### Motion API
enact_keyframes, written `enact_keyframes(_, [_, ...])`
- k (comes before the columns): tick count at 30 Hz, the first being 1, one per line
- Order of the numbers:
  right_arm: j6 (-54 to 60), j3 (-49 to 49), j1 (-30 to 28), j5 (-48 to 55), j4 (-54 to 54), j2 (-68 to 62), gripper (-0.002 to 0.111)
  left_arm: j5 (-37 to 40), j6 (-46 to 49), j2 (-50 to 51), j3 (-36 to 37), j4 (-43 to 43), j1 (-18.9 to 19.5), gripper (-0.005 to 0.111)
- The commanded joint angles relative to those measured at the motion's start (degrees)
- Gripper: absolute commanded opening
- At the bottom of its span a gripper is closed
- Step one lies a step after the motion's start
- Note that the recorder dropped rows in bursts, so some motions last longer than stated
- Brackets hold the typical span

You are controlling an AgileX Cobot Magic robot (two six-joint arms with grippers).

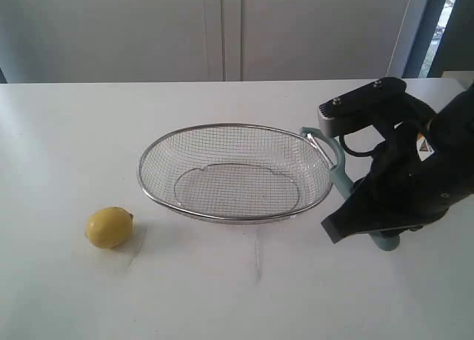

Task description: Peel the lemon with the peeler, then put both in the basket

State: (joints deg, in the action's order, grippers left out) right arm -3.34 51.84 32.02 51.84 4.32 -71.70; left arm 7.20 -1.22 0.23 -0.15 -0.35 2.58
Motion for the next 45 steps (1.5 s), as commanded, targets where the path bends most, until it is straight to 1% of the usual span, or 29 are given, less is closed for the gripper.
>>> enact_keyframes(1, [0.69, 2.45, -0.04, -2.13, 0.39, 0.28, 0.001, -0.09, 0.01, -0.23, 0.15, 0.02, 0.24, 0.000])
enact_keyframes(9, [0.69, 2.93, -0.04, -2.66, 0.39, 0.28, 0.001, -0.09, 0.01, -0.23, 0.15, 0.02, 0.24, 0.000])
enact_keyframes(12, [0.69, 2.93, -0.04, -4.95, 0.39, 0.28, 0.001, -0.09, 0.01, -0.23, 0.15, 0.02, 0.24, 0.000])
enact_keyframes(23, [0.50, 2.93, -0.04, -6.89, 0.17, 0.28, 0.001, -0.56, 0.01, -0.23, 0.15, 0.02, 0.24, 0.000])
enact_keyframes(26, [0.50, 2.93, -0.04, -6.89, 0.17, 0.28, 0.001, -3.46, -0.23, -0.23, 0.15, 0.02, 0.24, 0.000])
enact_keyframes(30, [0.50, 2.93, -0.04, -7.03, 0.17, 0.28, 0.001, -10.31, -0.23, -0.23, 0.15, 0.02, 0.24, 0.000])
enact_keyframes(45, [0.50, 2.93, -0.04, -7.03, 0.17, 0.28, 0.001, -13.20, -0.23, -0.23, 0.15, 0.02, 0.24, 0.000])
